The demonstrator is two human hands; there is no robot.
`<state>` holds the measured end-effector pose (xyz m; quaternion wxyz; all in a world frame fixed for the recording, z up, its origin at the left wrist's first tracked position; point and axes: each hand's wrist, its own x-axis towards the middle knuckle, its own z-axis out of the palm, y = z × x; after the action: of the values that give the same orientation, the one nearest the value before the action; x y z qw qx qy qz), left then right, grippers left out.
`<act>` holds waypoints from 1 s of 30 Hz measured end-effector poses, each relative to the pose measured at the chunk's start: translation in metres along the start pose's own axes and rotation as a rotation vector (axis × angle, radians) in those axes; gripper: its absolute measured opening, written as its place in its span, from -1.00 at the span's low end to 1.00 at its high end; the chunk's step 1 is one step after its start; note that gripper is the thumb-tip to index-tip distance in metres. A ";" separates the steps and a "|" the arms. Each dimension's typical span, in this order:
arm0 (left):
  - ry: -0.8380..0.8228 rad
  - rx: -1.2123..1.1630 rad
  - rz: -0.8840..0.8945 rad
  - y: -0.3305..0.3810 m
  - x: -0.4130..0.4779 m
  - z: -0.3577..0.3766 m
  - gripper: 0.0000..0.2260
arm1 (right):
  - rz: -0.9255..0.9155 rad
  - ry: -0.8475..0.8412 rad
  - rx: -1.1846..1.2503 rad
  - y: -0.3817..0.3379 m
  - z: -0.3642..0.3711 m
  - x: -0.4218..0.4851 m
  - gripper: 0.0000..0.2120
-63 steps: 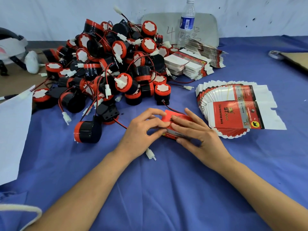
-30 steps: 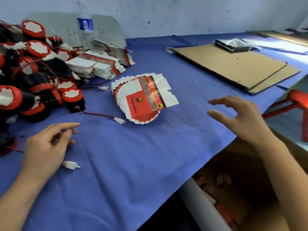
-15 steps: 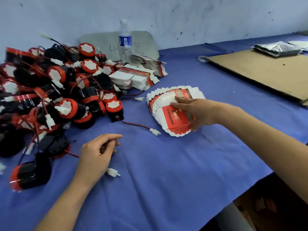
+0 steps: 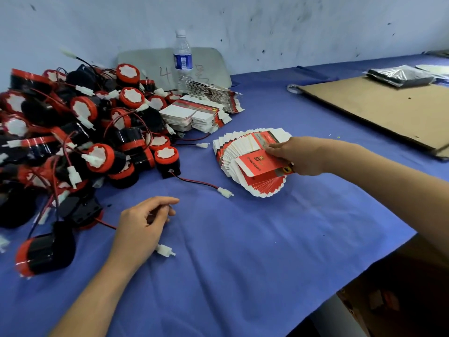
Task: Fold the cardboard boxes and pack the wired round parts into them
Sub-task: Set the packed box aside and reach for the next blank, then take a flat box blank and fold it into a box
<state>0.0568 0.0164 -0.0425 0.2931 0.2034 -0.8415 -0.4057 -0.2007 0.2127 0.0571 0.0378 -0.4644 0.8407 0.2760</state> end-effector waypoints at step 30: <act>0.118 -0.509 0.001 0.014 -0.004 -0.006 -0.39 | -0.275 0.391 2.077 -0.164 -0.014 0.005 -0.67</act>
<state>0.0622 0.0238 -0.0302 0.3836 0.1460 -0.6939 -0.5916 -0.0693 0.1338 -0.0035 0.3107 -0.3315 0.5959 -0.6622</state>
